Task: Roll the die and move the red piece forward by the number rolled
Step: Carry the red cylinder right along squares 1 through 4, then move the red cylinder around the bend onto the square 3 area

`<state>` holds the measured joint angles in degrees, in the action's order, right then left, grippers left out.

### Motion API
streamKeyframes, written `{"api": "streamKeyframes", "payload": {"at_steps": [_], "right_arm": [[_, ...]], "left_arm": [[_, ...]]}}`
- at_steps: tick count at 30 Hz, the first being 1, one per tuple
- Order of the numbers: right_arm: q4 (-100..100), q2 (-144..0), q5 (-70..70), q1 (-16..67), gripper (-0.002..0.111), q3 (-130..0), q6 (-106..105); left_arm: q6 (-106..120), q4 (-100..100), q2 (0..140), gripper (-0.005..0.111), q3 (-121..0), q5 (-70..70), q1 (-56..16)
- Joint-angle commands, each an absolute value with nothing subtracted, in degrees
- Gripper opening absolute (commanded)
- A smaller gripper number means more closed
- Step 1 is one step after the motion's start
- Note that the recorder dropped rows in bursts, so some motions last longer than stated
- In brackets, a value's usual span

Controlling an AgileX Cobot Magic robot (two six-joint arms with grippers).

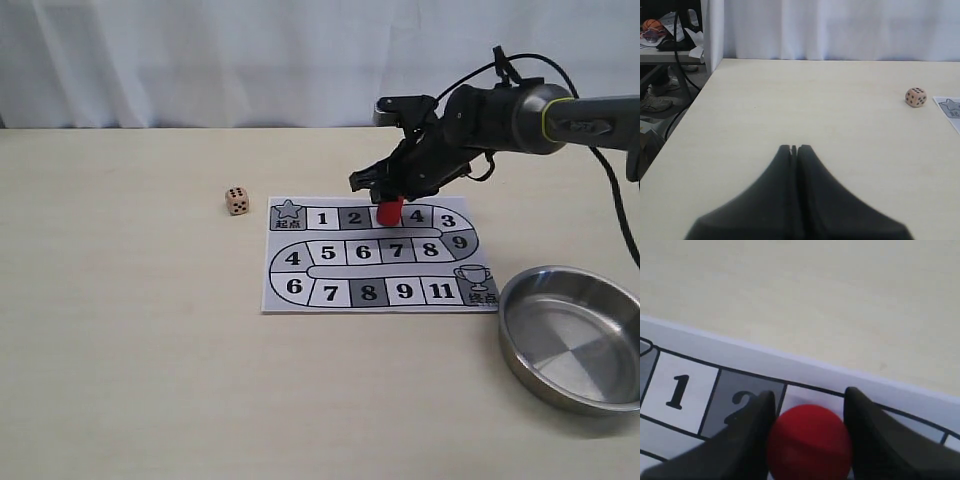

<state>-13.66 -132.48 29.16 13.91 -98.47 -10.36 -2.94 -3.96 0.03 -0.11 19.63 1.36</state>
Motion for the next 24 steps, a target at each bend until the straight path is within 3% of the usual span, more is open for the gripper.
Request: {"api": "streamKeyframes", "payload": {"at_steps": [1, 24], "right_arm": [[-13.51, -130.41, 28.7, 12.07, 0.004, -97.9, -10.94], [-12.51, -130.95, 30.99, 9.88, 0.004, -97.9, -10.94]], "left_arm": [[-3.26, -3.82, 0.0, 0.0, 0.0, 18.93, 1.36], [-3.26, -3.82, 0.0, 0.0, 0.0, 18.93, 1.36]]}}
